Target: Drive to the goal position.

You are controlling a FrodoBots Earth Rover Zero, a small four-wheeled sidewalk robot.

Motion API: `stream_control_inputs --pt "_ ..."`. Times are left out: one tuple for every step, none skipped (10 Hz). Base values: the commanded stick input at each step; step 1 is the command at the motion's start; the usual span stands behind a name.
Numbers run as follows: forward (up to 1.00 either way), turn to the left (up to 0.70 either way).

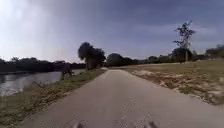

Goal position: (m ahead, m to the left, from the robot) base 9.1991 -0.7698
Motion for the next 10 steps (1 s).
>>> stream_control_inputs --pt "1.0 0.0" --pt "1.0 0.0" --pt "1.0 0.0" --pt "1.0 0.0" --pt "1.0 0.01" --pt "1.0 0.01" --pt "1.0 0.01" --pt "1.0 0.0" --pt "1.0 0.0" --pt "1.0 0.0"
